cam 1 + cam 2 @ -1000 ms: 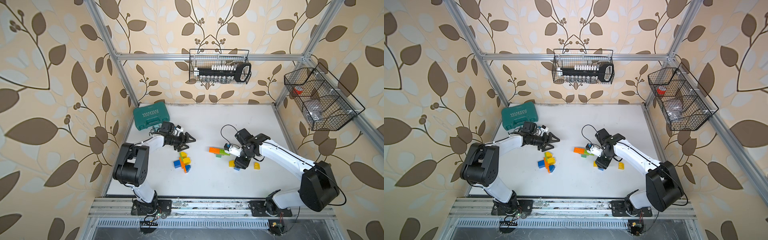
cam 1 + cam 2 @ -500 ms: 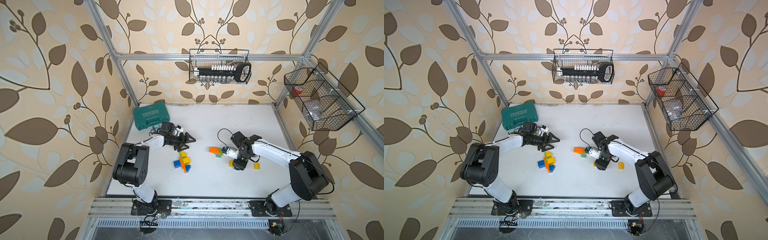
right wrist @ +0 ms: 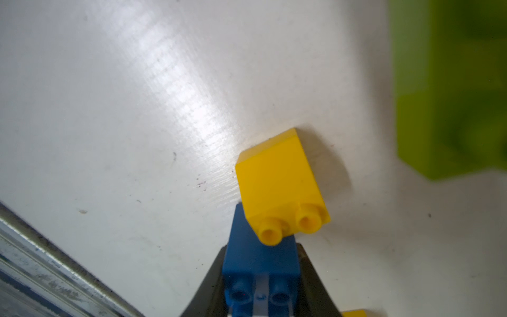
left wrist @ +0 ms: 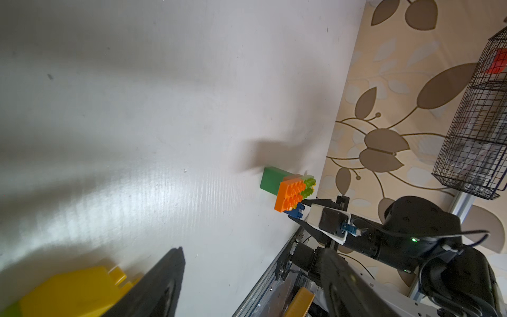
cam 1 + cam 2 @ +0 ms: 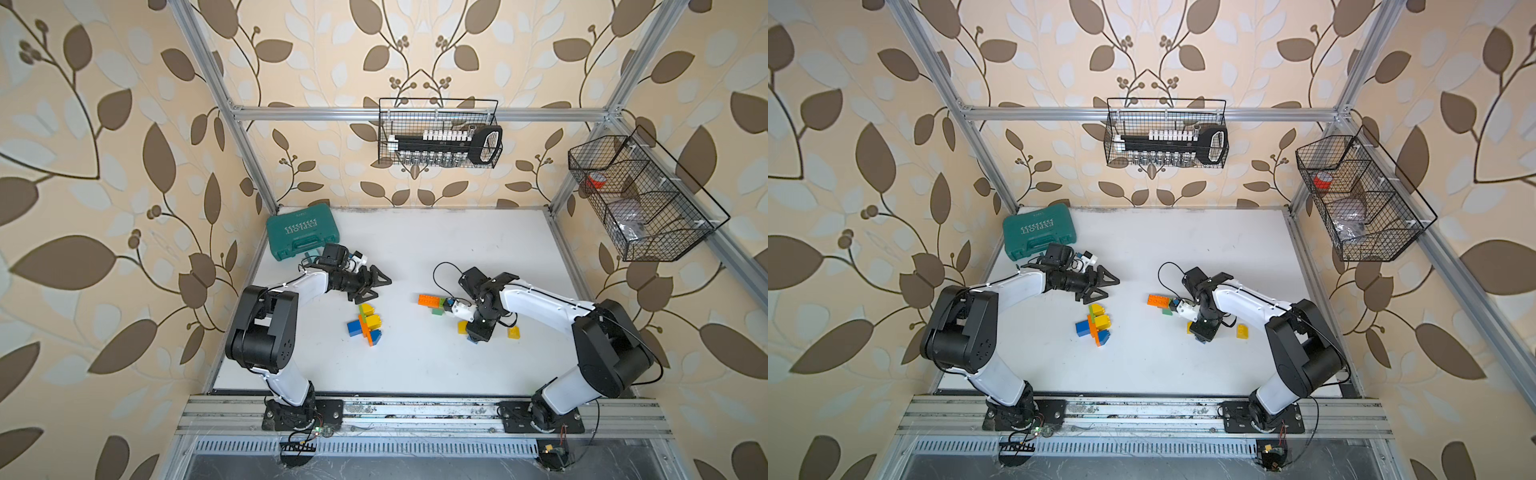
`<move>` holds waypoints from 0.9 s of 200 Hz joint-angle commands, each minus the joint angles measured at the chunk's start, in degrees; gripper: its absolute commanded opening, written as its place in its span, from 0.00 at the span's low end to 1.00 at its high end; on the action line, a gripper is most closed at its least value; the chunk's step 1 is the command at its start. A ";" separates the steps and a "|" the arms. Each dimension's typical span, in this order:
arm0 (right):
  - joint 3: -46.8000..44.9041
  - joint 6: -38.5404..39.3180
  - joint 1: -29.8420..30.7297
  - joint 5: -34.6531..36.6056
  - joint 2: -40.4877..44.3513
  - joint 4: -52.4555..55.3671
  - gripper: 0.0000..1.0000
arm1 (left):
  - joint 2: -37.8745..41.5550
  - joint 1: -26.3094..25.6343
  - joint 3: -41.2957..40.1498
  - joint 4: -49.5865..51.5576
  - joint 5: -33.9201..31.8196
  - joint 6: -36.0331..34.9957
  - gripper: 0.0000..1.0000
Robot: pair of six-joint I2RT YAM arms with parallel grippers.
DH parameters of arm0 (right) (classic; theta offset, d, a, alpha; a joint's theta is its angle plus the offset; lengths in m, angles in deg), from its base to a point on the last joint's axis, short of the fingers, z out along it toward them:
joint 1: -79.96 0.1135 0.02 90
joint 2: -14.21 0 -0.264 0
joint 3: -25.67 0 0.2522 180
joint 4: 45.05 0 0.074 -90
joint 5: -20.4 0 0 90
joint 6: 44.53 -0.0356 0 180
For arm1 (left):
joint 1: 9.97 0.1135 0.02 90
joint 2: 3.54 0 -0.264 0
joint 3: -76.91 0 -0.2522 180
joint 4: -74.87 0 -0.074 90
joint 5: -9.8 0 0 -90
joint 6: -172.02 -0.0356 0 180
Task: Assemble a fork with lego
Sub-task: Pick up the lego brick from the center of the board, then assemble the lego brick with the lego brick.
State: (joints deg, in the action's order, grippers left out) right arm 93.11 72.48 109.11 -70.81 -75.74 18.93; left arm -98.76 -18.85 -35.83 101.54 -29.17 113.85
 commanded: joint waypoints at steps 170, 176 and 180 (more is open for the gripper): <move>32.50 14.53 5.85 -2.48 -11.04 12.78 0.27 | -4.75 -10.10 3.73 -7.83 2.13 6.70 0.76; 33.10 14.49 5.86 -2.63 -11.76 12.71 0.27 | -5.06 -10.18 3.59 -8.34 2.23 6.98 0.76; 33.49 14.48 5.91 -2.69 -12.23 12.84 0.27 | -5.15 -10.25 3.44 -8.60 2.30 7.13 0.75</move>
State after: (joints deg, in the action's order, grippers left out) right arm 123.36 85.53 114.73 -71.71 -86.32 30.42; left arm -103.26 -28.43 -31.57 95.84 -28.04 119.77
